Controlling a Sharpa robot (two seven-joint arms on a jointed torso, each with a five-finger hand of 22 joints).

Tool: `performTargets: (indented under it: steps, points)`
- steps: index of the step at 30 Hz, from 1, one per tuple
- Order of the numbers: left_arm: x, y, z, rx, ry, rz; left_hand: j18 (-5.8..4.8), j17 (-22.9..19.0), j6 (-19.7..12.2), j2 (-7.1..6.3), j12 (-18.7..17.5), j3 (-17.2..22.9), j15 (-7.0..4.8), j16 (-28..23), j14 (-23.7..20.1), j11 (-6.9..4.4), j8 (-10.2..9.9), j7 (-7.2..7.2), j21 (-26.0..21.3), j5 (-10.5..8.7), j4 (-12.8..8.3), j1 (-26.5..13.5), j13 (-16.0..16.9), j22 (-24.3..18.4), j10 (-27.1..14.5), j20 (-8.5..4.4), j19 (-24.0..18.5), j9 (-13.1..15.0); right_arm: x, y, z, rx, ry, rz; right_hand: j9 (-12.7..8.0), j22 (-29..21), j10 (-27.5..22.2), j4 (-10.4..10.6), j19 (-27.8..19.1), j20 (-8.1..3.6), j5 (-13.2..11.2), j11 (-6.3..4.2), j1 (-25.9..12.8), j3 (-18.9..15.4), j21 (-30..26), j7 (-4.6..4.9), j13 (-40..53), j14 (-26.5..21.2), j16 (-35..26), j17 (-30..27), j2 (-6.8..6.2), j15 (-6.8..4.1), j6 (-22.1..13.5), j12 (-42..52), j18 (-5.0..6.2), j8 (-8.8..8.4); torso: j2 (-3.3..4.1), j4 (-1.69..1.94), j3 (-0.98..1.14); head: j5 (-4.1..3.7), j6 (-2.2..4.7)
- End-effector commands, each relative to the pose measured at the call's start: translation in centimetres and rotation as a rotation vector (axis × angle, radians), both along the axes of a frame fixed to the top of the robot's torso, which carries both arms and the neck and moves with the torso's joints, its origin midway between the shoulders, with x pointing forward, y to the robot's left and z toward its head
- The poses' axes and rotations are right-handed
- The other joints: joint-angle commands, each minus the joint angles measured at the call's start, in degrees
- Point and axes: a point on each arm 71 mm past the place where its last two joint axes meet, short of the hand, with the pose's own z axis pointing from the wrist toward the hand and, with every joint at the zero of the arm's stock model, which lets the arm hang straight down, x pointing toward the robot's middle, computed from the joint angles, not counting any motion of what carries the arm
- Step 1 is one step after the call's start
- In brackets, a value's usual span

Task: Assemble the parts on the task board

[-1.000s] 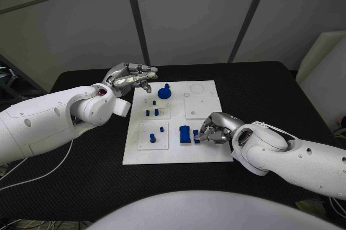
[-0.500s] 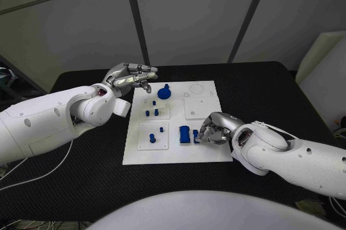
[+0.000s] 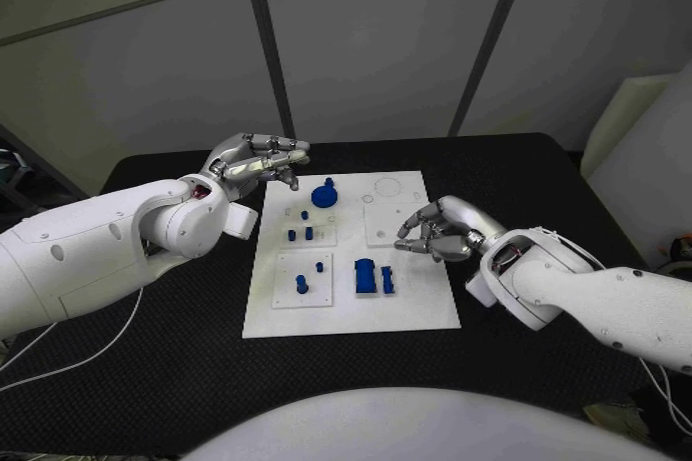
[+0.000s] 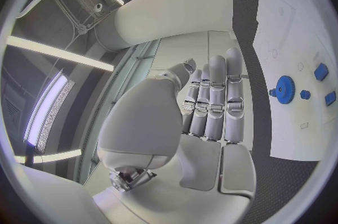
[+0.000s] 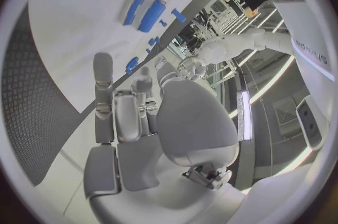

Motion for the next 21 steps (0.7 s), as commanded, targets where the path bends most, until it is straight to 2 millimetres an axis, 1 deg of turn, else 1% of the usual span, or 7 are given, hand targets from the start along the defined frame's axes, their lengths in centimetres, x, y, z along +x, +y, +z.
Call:
performTargets:
  steps: [1, 3, 5, 8, 11, 15, 21]
  points:
    - [0.5, 0.5, -0.1, -0.007, -0.028, 0.028, -1.55, -1.7, -0.7, -0.33, -0.3, -1.1, 0.88, -3.1, -3.7, 0.53, -0.1, 0.38, -2.7, -0.07, 0.8, -1.6, -0.3, -1.4, -1.1, 0.74, -3.6, -0.2, 2.0, -1.0, 0.3, 0.299, 0.065, -0.059, -0.5, -3.9, -5.2, 0.0, -3.0, 0.88, 0.5, 0.73, 1.3, -0.2, -5.0, 0.65, -7.4, -4.1, -9.9, -10.8, 0.47, 0.62, -0.5, -10.0, 0.50, -0.91, -1.59, -0.25, -0.30, 0.08, 0.80]
    - [0.9, 0.9, -0.4, -0.011, -0.026, 0.055, -1.72, -4.1, -1.2, -0.47, -0.8, -2.2, 1.75, -6.8, -6.3, 1.05, -0.3, 0.64, -6.0, -0.10, 1.5, -2.2, -0.8, -3.4, -1.8, 1.67, -6.9, -0.4, 3.4, -1.8, -0.1, 0.365, 0.086, -0.097, -1.2, -6.8, -8.6, -0.3, -6.4, 2.14, 0.7, 2.08, 3.4, 0.7, -9.9, 1.91, -13.3, -12.7, -27.3, -27.6, 0.95, 2.03, -2.0, -16.7, 0.20, -2.21, -2.41, -0.27, -0.51, -0.02, 1.70]
    - [1.3, 1.3, -0.8, -0.013, -0.028, 0.084, -2.02, -6.9, -1.6, -0.49, -1.3, -3.3, 2.81, -11.6, -9.0, 1.72, -0.3, 0.83, -9.8, -0.14, 2.2, -2.4, -1.3, -5.9, -2.5, 2.80, -10.6, -0.5, 4.9, -2.3, -0.4, 0.426, 0.099, -0.127, -2.3, -10.2, -10.0, -0.1, -10.1, 3.66, 0.3, 3.63, 4.9, 1.7, -15.8, 3.08, -20.9, -17.2, -35.8, -31.8, 1.09, 3.78, -2.8, -23.5, -0.01, -3.39, -3.10, -0.44, -0.64, 0.01, 2.31]
    - [2.1, 2.0, -1.6, -0.037, -0.014, 0.150, -1.83, -11.8, -2.4, 0.14, -3.0, -4.8, 4.62, -21.4, -10.6, 2.28, -0.6, 0.50, -17.4, -0.11, 3.2, -1.8, -2.5, -11.8, -2.2, 5.29, -17.1, -0.7, 7.2, -2.8, -0.6, 0.518, 0.104, -0.165, -3.9, -15.1, -10.9, 0.3, -15.8, 6.38, 0.1, 5.23, 7.1, 3.7, -23.9, 3.60, -30.5, -24.2, -48.3, -38.8, 1.41, 6.67, -2.8, -30.6, -0.77, -5.00, -4.22, -0.74, -0.72, -0.02, 3.45]
    - [2.7, 2.5, -2.3, -0.057, -0.003, 0.208, -1.48, -14.7, -2.8, 0.59, -5.0, -5.6, 6.07, -28.3, -11.9, 3.19, -1.1, -0.36, -22.7, -0.12, 3.8, -1.2, -3.7, -16.1, -1.8, 7.53, -21.9, -0.9, 8.7, -2.9, -1.0, 0.563, 0.093, -0.176, -6.2, -19.4, -8.6, 0.8, -16.8, 8.94, -1.2, 6.06, 7.9, 5.9, -29.9, 4.92, -40.5, -23.7, -57.3, -45.3, 1.04, 8.28, -2.0, -36.2, 0.27, -7.28, -4.95, -1.06, -0.72, -0.07, 4.50]
    - [3.7, 2.8, -3.4, -0.072, -0.003, 0.293, -1.06, -17.8, -3.7, 1.01, -8.3, -7.4, 7.32, -35.3, -13.8, 4.10, -2.2, -1.54, -25.9, -0.11, 4.4, -0.9, -4.9, -20.5, -3.2, 9.63, -26.5, -1.3, 10.2, -3.0, -1.6, 0.608, 0.083, -0.192, -8.9, -23.2, -5.6, 1.0, -14.2, 10.04, -1.3, 6.32, 7.2, 6.9, -34.4, 4.74, -49.3, -20.9, -64.1, -50.9, 0.64, 8.55, -0.3, -39.5, 0.80, -8.73, -5.83, -1.22, -0.75, -0.19, 6.62]
    - [4.5, 2.8, -4.5, -0.072, -0.010, 0.384, -2.53, -23.1, -5.7, 2.86, -12.5, -13.6, 7.15, -43.5, -14.5, 3.77, -3.6, -2.34, -26.4, 0.04, 5.4, -0.8, -5.2, -29.8, -7.9, 9.90, -36.8, -1.3, 11.2, -2.5, -2.2, 0.620, 0.072, -0.191, -11.9, -26.6, -5.6, 0.4, -12.6, 10.66, -1.0, 7.16, 6.2, 6.8, -38.4, 4.96, -55.0, -19.8, -68.8, -55.4, 0.97, 9.02, -1.0, -40.9, 0.81, -8.79, -6.40, -1.18, -0.59, 0.49, 8.68]
